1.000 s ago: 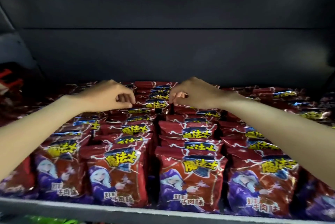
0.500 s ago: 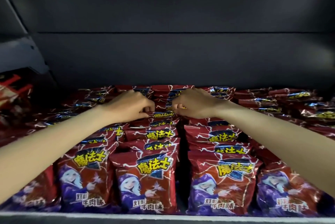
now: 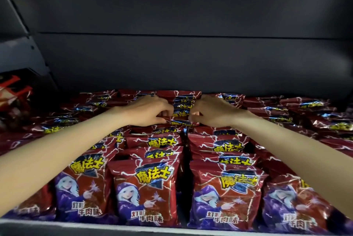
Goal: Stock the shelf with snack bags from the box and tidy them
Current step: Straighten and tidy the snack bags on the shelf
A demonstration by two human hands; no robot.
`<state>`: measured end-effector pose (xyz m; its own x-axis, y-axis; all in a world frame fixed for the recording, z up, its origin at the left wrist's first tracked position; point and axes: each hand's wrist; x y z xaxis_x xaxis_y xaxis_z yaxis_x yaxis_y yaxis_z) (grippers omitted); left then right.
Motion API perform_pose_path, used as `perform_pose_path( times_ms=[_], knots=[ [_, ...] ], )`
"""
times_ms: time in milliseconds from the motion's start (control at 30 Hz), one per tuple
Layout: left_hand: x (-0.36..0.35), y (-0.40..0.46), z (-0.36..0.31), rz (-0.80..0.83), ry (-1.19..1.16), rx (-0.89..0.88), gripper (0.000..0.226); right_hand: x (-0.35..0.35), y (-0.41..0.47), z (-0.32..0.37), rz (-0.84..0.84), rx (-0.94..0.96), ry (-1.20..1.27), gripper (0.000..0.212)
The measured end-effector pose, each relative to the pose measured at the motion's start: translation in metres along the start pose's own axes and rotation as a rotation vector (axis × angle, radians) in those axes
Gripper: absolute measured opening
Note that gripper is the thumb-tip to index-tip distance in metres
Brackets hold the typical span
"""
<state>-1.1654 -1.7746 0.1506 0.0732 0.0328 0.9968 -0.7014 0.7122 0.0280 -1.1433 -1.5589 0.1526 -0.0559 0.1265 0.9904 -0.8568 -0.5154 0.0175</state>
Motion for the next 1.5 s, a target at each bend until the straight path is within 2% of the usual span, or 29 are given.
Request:
perform_pose_path(
  times_ms=[67,133,267,367,433,500,567,633,700,767,867,933,1033,1133,1300,1400,1500],
  knots=[
    [-0.001,-0.003,0.0,-0.009,-0.038,0.012,0.018,0.004,-0.002,-0.003,0.074,0.023,0.093,0.028],
    [-0.001,-0.004,-0.002,-0.035,-0.048,0.038,0.022,0.007,-0.004,-0.005,0.054,0.038,0.134,0.019],
    [-0.003,0.003,-0.012,-0.123,0.116,0.087,0.028,0.003,-0.005,-0.005,-0.223,0.034,-0.233,0.018],
    [-0.005,0.007,-0.016,-0.152,0.193,0.081,0.033,-0.004,-0.003,-0.003,-0.265,0.071,-0.419,0.016],
    [-0.003,0.004,-0.013,-0.129,0.114,0.089,0.035,-0.009,-0.005,-0.005,-0.309,0.096,-0.479,0.01],
    [0.002,-0.004,-0.007,-0.132,-0.061,0.119,0.035,-0.009,-0.009,-0.006,-0.309,0.099,-0.448,0.011],
    [0.008,-0.017,0.001,-0.206,-0.192,0.128,0.028,-0.004,-0.01,-0.007,-0.259,0.066,-0.347,0.016],
    [0.012,-0.037,0.015,-0.287,-0.205,0.147,0.019,0.001,-0.01,-0.008,-0.234,0.046,-0.257,0.015],
    [0.013,-0.062,0.034,-0.289,-0.148,0.179,0.014,0.003,-0.007,-0.006,-0.223,0.046,-0.242,0.017],
    [0.01,-0.086,0.055,-0.208,-0.122,0.212,0.012,0.003,-0.005,-0.002,-0.191,0.038,-0.232,0.03],
    [0.005,-0.103,0.073,-0.087,-0.146,0.248,0.016,0.001,0.001,0.012,-0.118,0.074,-0.182,0.067],
    [0.004,-0.101,0.078,-0.055,-0.17,0.232,0.021,-0.003,0.007,0.024,-0.105,0.133,-0.189,0.077],
    [0.007,-0.093,0.079,0.048,-0.157,0.204,0.037,-0.006,0.016,0.039,-0.143,0.161,-0.18,0.049],
    [0.001,-0.087,0.078,-0.011,-0.281,0.201,0.026,-0.007,0.022,0.05,-0.165,0.111,-0.135,0.029],
    [-0.016,-0.065,0.062,-0.167,-0.423,0.169,0.017,-0.01,0.028,0.052,-0.133,-0.004,-0.059,0.028],
    [-0.024,-0.054,0.053,-0.252,-0.422,0.166,0.017,-0.009,0.03,0.053,-0.151,0.003,-0.031,0.022],
    [-0.029,-0.049,0.048,-0.306,-0.519,0.148,0.015,-0.008,0.029,0.056,-0.181,0.032,-0.104,0.023]
  ],
)
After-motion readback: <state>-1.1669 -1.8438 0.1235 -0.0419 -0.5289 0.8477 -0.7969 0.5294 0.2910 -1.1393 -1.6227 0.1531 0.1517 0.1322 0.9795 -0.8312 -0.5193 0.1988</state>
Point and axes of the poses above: each hand's wrist, its own y-axis towards the middle knuckle, its own x-axis out of the back of the hand, z = x × y, and after that the axes turned 2 degrees about y, right-handed
